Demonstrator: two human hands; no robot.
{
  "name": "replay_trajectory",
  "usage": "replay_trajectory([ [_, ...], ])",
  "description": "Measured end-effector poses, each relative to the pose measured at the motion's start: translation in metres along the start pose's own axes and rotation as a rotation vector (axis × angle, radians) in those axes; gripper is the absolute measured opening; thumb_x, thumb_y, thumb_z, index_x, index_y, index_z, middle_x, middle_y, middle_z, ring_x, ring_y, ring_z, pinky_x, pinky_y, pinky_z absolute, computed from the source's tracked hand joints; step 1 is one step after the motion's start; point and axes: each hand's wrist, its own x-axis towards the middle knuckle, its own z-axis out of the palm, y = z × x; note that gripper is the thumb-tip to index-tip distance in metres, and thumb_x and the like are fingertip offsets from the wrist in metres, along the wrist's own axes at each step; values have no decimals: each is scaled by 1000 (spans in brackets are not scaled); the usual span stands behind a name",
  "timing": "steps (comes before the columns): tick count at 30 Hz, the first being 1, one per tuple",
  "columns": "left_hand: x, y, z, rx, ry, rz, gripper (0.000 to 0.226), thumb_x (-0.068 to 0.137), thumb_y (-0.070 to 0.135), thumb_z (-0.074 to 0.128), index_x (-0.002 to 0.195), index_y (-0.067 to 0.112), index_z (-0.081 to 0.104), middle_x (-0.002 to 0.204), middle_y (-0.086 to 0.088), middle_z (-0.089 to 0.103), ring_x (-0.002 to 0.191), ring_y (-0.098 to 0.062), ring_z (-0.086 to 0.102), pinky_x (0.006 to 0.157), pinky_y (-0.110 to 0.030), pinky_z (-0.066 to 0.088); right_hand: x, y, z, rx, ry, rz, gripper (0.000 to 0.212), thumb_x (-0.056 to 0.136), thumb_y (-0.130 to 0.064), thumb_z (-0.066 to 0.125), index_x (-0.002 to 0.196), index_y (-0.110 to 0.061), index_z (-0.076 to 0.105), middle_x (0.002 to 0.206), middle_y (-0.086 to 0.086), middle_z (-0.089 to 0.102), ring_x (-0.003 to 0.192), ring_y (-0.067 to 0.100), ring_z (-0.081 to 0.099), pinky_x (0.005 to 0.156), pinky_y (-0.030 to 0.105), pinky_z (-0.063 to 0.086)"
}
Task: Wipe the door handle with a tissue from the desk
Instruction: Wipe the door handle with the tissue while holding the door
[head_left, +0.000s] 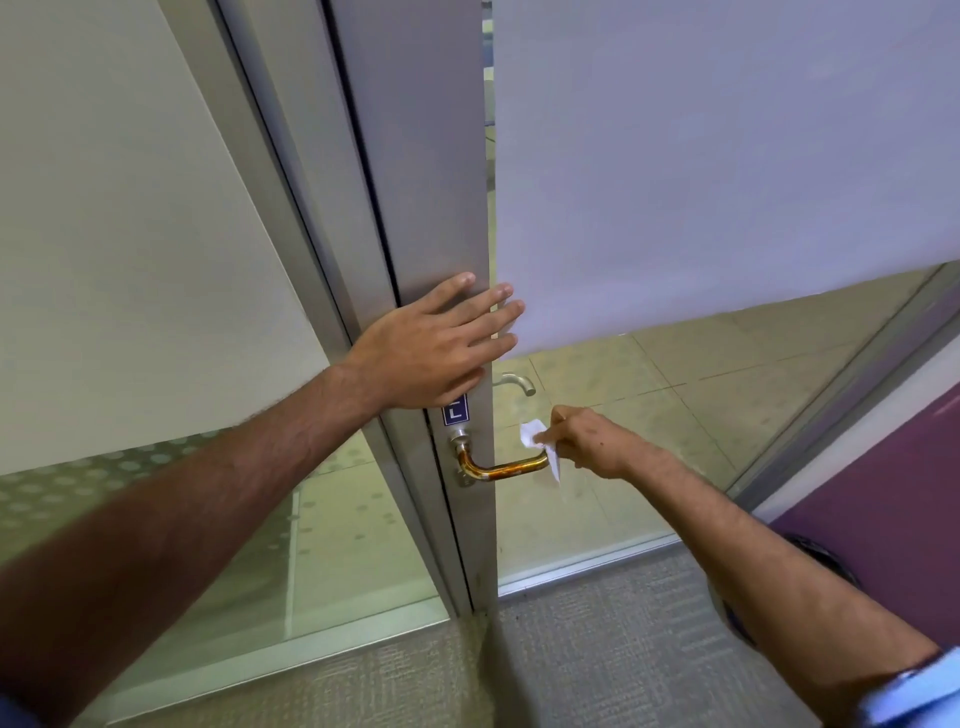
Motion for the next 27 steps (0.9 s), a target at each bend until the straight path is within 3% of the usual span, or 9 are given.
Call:
replay_trajectory([
  [3, 2, 0, -2, 8, -7, 4, 46, 106, 36, 40, 142, 13, 58, 162, -18, 41, 153, -36, 33, 124, -57, 22, -8, -8, 5, -82, 21, -32, 31, 92, -17, 67, 123, -20, 69, 97, 2, 49, 86, 25, 57, 72, 43, 54],
  [7, 1, 1, -4, -1, -18, 4, 45, 107, 35, 38, 139, 13, 60, 163, -18, 41, 153, -36, 33, 124, -57, 23, -15, -32, 23, -266, 186, -71, 25, 88, -30, 68, 112, -23, 74, 107, -2, 58, 99, 21, 46, 77, 36, 42],
  [10, 1, 1, -4, -4, -17, 7, 45, 107, 34, 34, 137, 14, 60, 163, -17, 40, 154, -36, 33, 124, -57, 22, -23, -48, 47, -230, 298, 136, 25, 88, -29, 69, 112, -26, 72, 118, -6, 68, 126, 25, 44, 93, 41, 34],
  [12, 2, 1, -5, -5, -17, 7, 45, 107, 34, 34, 137, 14, 60, 163, -17, 40, 154, -36, 32, 124, -58, 22, -25, -59, 62, -187, 357, 229, 29, 79, -19, 79, 107, -23, 73, 112, -4, 75, 136, 29, 44, 104, 52, 29],
  [16, 2, 0, -4, -7, -14, 8, 44, 107, 35, 35, 136, 14, 61, 163, -17, 40, 154, -36, 32, 124, -58, 22, -19, -84, 73, -116, 440, 254, 26, 72, -10, 83, 96, -16, 73, 101, -1, 78, 141, 31, 42, 111, 66, 14],
  [18, 1, 1, -3, -11, -7, 7, 43, 107, 35, 37, 136, 14, 61, 163, -17, 40, 154, -36, 32, 124, -57, 21, -15, -97, 74, -115, 414, 254, 37, 64, -12, 89, 96, -19, 73, 101, -3, 78, 140, 30, 43, 110, 68, 12],
  [22, 1, 2, 0, -16, 8, -1, 41, 107, 35, 39, 136, 14, 61, 164, -16, 39, 154, -35, 31, 125, -57, 22, -3, -123, 81, -193, 329, 279, 45, 57, -20, 92, 96, -26, 69, 99, -8, 78, 139, 24, 45, 111, 68, 14],
  [25, 0, 2, 0, -13, 7, 5, 41, 107, 35, 40, 135, 14, 61, 164, -16, 39, 154, -36, 31, 125, -57, 19, 10, -142, 88, -195, 319, 366, 61, 53, -18, 92, 107, -21, 65, 104, -5, 78, 142, 25, 40, 113, 70, 7],
  [27, 0, 1, 0, -8, 12, 8, 41, 106, 35, 40, 135, 14, 61, 163, -16, 41, 154, -36, 32, 125, -56, 18, 18, -151, 88, -128, 406, 406, 50, 62, -13, 87, 106, -22, 66, 99, -5, 78, 144, 25, 39, 114, 69, 1],
])
